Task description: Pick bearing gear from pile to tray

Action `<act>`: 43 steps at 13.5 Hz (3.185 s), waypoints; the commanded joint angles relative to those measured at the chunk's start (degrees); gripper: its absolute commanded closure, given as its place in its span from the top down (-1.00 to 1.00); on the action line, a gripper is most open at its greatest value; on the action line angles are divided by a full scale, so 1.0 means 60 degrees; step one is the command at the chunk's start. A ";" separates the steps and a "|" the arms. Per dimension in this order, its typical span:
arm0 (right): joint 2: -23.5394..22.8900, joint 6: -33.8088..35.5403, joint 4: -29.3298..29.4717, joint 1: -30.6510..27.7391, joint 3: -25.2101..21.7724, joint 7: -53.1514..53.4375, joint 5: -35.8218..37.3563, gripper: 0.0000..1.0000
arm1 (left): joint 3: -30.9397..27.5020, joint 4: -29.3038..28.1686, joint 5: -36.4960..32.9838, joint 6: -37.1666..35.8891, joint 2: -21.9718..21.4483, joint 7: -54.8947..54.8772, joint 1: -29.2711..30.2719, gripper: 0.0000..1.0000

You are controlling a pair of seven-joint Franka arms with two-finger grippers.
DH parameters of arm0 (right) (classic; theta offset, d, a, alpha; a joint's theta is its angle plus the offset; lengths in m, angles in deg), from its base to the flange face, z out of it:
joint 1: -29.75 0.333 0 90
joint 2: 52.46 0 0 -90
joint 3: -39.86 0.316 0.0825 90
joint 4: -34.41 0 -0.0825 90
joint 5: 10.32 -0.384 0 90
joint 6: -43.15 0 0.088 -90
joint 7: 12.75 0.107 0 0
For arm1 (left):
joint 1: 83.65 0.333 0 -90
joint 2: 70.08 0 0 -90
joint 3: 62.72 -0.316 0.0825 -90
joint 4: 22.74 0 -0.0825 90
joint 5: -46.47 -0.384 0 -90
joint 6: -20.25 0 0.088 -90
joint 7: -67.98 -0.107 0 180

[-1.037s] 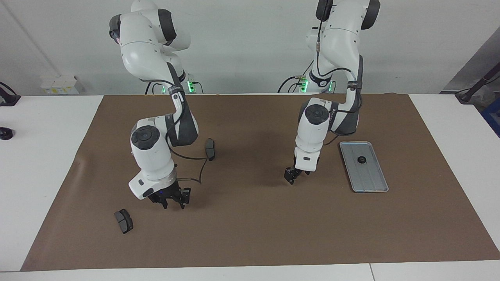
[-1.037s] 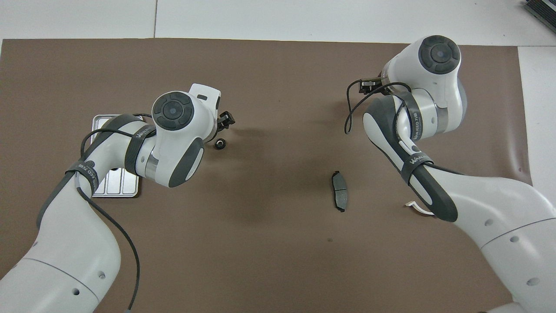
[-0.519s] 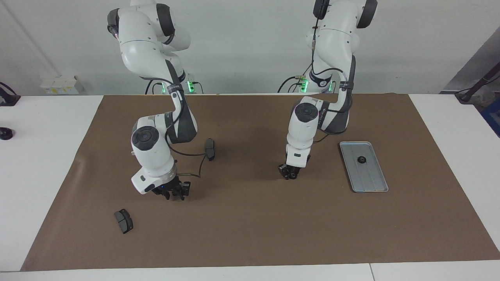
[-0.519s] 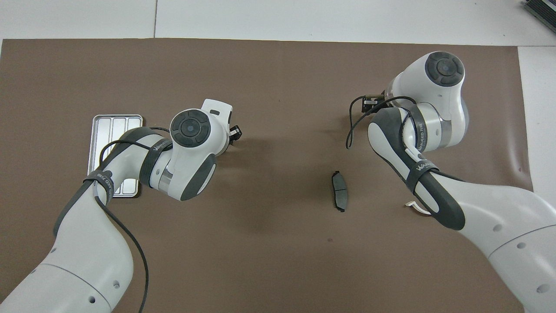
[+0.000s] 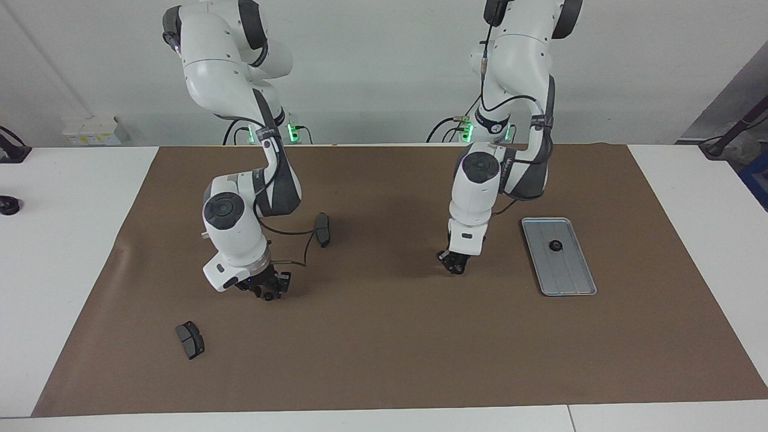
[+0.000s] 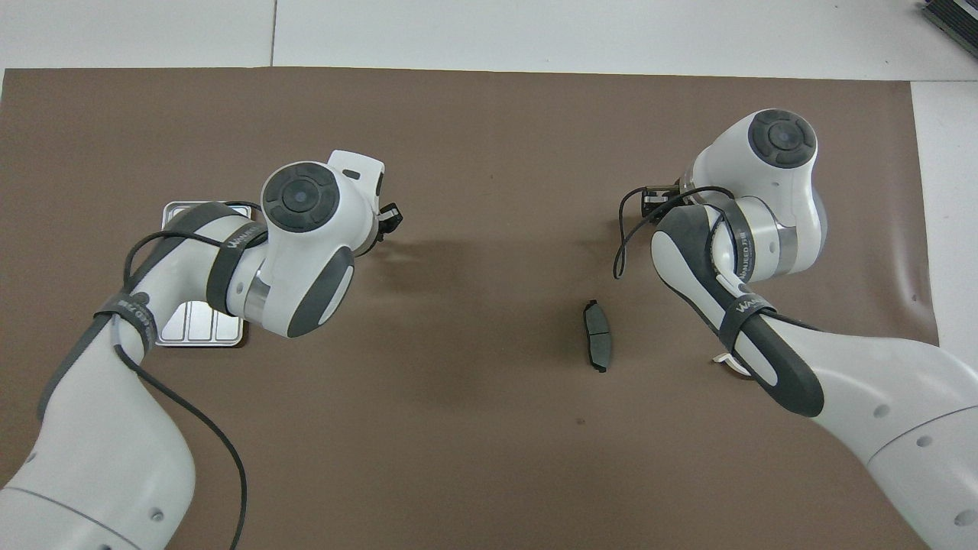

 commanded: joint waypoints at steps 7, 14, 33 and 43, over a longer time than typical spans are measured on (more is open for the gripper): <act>0.0375 -0.0105 -0.0523 -0.0289 0.0096 -0.0032 -0.0065 -0.35 | 0.0042 -0.1153 0.0785 -0.1102 -0.1613 -0.4825 0.3348 -1.00; 0.0375 -0.0163 -0.0523 -0.0304 0.0081 -0.0062 -0.0065 -0.72 | 0.0042 -0.3864 0.1005 -0.0255 -0.2684 -0.4693 0.3363 -1.00; -0.0122 -0.2490 0.1073 0.5041 0.0198 0.2485 0.0066 -0.96 | 0.0115 -0.0632 0.0990 -0.1761 -0.2480 -0.5411 0.3568 1.00; -0.0813 -0.2847 0.1936 0.5498 0.0082 0.3220 0.0067 0.42 | 0.0115 -0.1449 0.1034 -0.0548 -0.2553 -0.5382 0.3261 1.00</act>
